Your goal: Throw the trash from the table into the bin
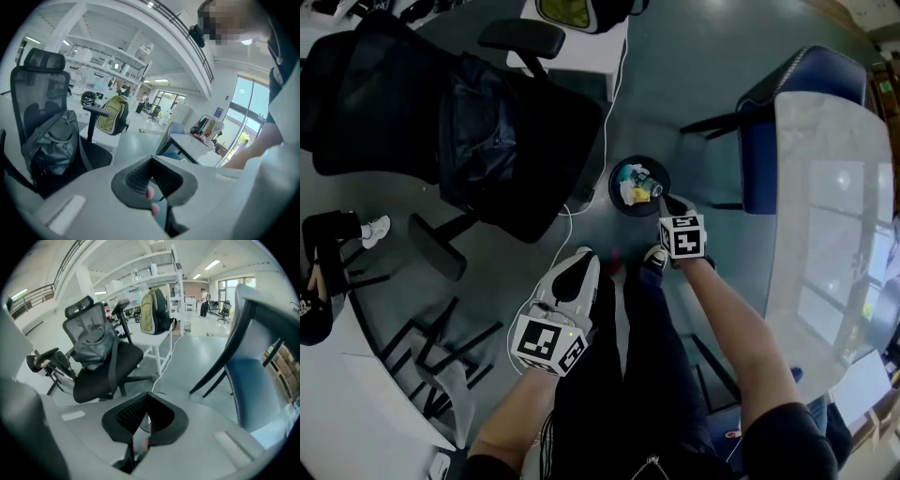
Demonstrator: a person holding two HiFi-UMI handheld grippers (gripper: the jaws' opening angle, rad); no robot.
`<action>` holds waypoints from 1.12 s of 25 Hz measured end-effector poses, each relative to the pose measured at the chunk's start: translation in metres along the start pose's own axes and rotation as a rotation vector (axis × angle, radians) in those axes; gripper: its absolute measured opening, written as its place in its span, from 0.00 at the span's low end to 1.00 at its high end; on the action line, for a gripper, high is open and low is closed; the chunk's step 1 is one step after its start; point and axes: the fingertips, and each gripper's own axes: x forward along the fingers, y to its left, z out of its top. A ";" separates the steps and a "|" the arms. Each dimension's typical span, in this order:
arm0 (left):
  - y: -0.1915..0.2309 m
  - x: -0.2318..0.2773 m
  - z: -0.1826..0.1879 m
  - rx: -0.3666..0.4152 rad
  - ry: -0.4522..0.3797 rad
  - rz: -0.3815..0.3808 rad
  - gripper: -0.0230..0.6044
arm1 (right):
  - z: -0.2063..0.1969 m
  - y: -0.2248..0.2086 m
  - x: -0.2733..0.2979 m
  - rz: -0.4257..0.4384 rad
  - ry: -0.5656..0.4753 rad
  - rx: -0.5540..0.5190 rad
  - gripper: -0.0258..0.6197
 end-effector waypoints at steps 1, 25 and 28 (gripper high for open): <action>-0.009 -0.004 0.018 0.021 -0.009 -0.016 0.04 | 0.018 0.005 -0.025 0.005 -0.020 0.007 0.09; -0.166 -0.109 0.285 0.251 -0.170 -0.219 0.04 | 0.264 0.104 -0.455 0.105 -0.424 0.053 0.08; -0.171 -0.120 0.297 0.272 -0.201 -0.213 0.04 | 0.274 0.113 -0.481 0.118 -0.480 0.072 0.08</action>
